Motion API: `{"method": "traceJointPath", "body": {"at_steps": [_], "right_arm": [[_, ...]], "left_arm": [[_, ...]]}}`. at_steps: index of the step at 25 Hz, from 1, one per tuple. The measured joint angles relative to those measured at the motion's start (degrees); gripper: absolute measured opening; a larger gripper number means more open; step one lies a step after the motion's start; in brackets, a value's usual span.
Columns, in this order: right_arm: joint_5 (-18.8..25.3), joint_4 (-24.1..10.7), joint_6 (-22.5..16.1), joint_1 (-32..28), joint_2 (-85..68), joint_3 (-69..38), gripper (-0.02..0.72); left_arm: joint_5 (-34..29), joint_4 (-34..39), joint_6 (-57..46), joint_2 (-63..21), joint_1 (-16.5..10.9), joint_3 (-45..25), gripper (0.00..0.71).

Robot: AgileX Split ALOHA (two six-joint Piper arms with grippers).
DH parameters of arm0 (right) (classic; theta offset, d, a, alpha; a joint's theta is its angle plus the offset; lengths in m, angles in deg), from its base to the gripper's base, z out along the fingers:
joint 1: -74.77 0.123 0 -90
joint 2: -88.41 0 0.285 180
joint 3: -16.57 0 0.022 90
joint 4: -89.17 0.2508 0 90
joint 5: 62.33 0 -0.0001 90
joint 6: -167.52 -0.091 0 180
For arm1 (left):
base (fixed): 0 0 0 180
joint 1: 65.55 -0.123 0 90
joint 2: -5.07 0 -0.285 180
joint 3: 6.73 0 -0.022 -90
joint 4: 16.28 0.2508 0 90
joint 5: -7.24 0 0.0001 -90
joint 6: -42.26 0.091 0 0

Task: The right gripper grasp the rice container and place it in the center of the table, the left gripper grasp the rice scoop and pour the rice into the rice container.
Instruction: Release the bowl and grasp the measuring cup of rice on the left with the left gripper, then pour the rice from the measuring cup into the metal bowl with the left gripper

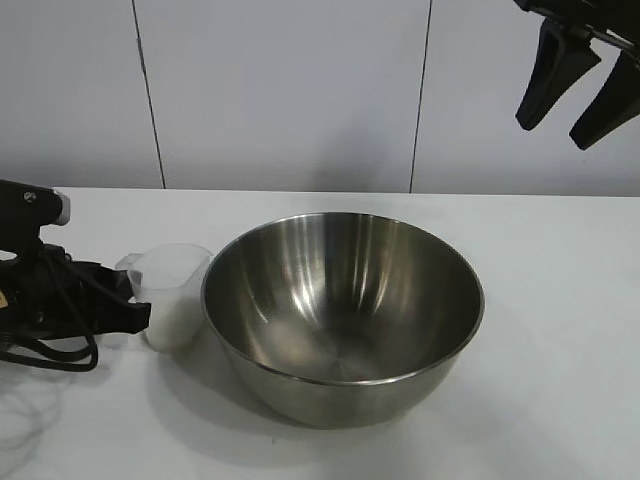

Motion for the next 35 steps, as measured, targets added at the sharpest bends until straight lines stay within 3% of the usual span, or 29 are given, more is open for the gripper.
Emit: {"method": "traceJointPath", "body": {"at_steps": [4,13,17,20,23,25,30,35], "right_arm": [[0.0,0.0,0.0,0.0,0.0,0.0,0.371],[0.0,0.05,0.0,0.0,0.0,0.0,0.371],[0.0,0.05,0.0,0.0,0.0,0.0,0.371],[0.0,0.05,0.0,0.0,0.0,0.0,0.371],[0.0,0.05,0.0,0.0,0.0,0.0,0.371],[0.0,0.05,0.0,0.0,0.0,0.0,0.371],[-0.01,0.05,0.0,0.0,0.0,0.0,0.371],[-0.01,0.11,0.0,0.0,0.0,0.0,0.371]], "left_arm": [[0.0,-0.75,-3.19,-2.76,-0.06,0.0,0.026],[-1.74,-0.41,-5.01,-12.15,-0.2,-0.81,0.009],[-13.7,3.19,-3.4,-22.1,-0.25,-0.38,0.009],[-27.48,10.13,-2.68,-29.54,-0.17,2.17,0.009],[-38.75,18.19,-4.21,-35.05,1.8,5.54,0.009],[-41.96,22.81,-6.58,-36.76,4.68,6.58,0.009],[-43.83,26.93,-6.93,-36.18,11.93,8.96,0.009],[-42.9,22.63,5.38,-31.65,13.84,10.78,0.009]]}}
